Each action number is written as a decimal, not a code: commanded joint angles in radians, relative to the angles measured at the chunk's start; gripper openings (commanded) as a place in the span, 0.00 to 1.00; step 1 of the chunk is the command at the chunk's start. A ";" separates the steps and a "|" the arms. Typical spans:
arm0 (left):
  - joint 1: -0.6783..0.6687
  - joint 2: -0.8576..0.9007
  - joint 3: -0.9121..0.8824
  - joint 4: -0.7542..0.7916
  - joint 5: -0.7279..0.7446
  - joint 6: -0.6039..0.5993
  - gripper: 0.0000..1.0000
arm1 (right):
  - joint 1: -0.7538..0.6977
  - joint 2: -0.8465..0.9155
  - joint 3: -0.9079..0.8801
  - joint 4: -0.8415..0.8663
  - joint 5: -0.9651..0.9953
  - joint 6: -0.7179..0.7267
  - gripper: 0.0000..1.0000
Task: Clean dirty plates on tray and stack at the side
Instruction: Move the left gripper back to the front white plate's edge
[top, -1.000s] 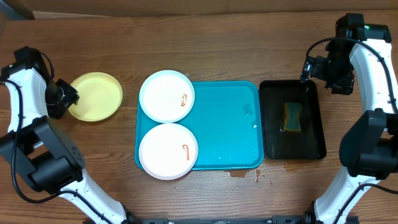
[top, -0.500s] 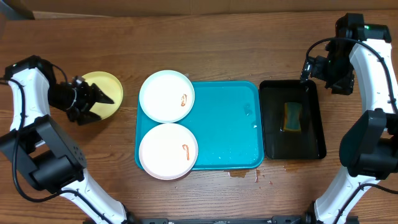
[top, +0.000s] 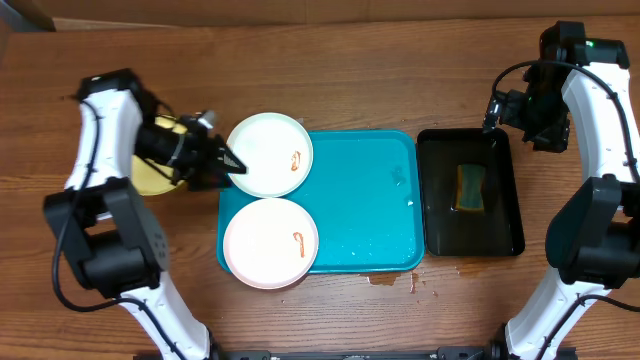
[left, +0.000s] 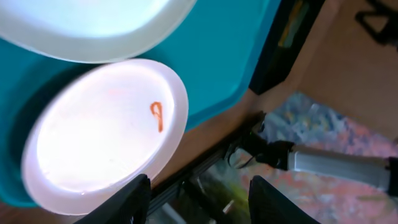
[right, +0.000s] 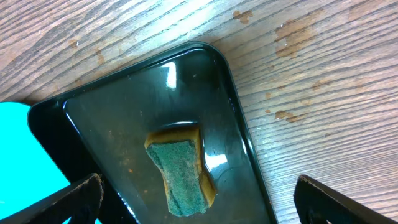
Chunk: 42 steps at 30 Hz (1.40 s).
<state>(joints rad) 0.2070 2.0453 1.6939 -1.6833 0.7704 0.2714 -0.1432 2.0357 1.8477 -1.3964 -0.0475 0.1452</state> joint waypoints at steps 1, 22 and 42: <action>-0.080 -0.138 -0.039 -0.002 0.035 0.047 0.52 | 0.002 -0.016 0.020 0.003 0.002 0.005 1.00; -0.396 -0.568 -0.478 0.278 -0.855 -0.750 0.58 | 0.002 -0.016 0.020 0.003 0.002 0.005 1.00; -0.397 -0.562 -0.865 0.689 -0.742 -0.837 0.42 | 0.002 -0.016 0.020 0.003 0.002 0.005 1.00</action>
<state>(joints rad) -0.1837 1.4849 0.8688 -1.0199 -0.0196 -0.5472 -0.1432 2.0357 1.8477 -1.3972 -0.0475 0.1455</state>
